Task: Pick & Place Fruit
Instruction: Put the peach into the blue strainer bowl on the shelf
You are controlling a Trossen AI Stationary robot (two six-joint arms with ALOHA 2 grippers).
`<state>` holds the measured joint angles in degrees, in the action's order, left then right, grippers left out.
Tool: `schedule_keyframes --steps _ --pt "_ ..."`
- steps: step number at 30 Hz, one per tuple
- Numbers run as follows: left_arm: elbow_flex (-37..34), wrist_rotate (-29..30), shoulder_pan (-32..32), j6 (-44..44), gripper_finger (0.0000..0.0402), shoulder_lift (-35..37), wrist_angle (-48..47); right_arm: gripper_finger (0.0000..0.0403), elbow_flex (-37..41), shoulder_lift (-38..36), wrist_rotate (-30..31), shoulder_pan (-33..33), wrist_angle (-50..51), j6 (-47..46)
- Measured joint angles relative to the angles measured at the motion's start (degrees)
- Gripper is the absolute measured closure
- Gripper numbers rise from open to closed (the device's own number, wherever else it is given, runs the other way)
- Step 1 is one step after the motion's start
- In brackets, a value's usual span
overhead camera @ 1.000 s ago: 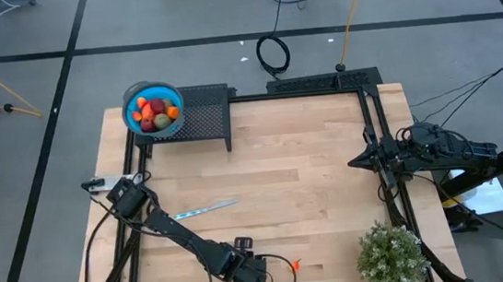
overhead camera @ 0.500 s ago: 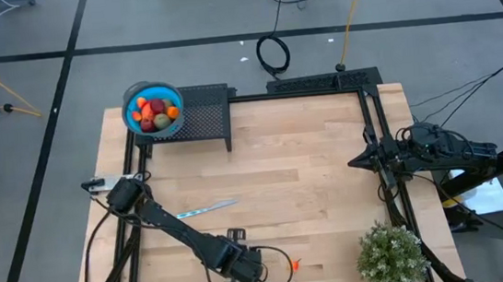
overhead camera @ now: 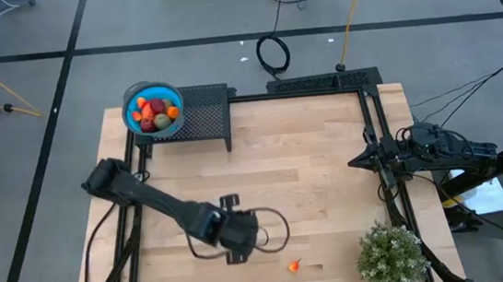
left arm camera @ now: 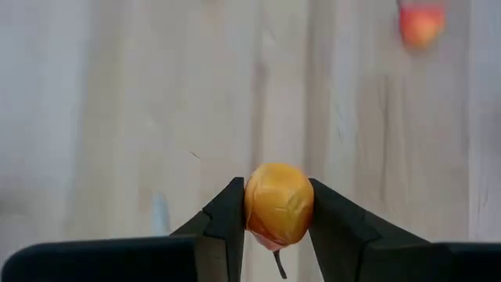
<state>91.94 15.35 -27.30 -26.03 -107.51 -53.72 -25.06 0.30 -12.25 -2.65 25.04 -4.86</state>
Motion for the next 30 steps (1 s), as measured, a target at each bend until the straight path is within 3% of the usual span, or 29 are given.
schedule_keyframes --steps 7,15,19,27,30 --pt "0.0 7.0 1.7 -1.4 0.0288 9.3 5.8 0.0403 0.0 0.0 0.0 0.0 0.0 0.0" --pt "0.0 8.4 1.6 8.2 0.0288 17.0 25.4 0.0403 0.0 0.0 0.0 0.0 0.1 0.0" --pt "0.1 3.9 1.3 17.2 0.0289 18.5 36.2 0.0403 0.0 0.0 0.0 0.0 0.0 0.0" --pt "0.1 -14.7 1.0 29.9 0.0289 18.5 55.8 0.0403 0.0 0.0 0.0 0.0 0.0 0.0" --pt "0.1 -18.7 1.0 32.6 0.0289 18.5 61.5 0.0403 0.0 0.0 0.0 0.0 0.1 0.0"
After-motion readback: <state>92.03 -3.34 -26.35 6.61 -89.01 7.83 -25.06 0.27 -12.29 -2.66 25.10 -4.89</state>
